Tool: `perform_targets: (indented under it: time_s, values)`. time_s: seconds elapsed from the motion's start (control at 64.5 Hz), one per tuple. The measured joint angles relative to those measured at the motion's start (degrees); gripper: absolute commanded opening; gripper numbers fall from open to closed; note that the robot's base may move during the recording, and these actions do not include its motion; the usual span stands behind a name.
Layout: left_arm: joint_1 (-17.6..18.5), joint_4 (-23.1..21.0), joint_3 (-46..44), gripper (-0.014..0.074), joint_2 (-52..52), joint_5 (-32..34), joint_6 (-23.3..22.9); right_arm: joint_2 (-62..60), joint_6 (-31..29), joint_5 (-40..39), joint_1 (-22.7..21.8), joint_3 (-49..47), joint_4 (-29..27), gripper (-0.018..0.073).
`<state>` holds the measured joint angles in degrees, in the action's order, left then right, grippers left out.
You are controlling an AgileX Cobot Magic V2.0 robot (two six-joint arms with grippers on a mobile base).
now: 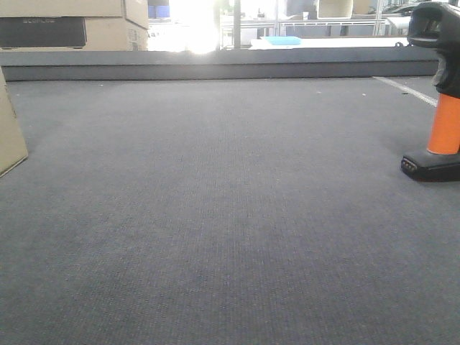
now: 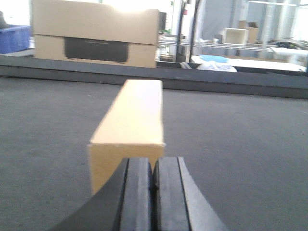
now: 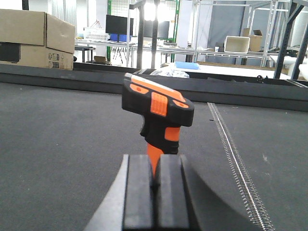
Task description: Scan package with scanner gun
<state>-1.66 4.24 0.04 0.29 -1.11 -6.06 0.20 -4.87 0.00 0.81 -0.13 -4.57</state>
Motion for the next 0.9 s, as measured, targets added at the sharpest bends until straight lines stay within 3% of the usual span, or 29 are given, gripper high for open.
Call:
perform_targets:
  time_s: [0.248,0.899]
  values:
    - [-0.31,-0.94,0.09,-0.0111,0.00,0.15,2.83,0.00,0.00,0.00,0.00,0.00,0.00,-0.0169]
    - [-0.31,-1.17,0.09,-0.0111,0.00,0.39,2.96,0.00,0.00,0.00,0.00,0.00,0.00,-0.0169]
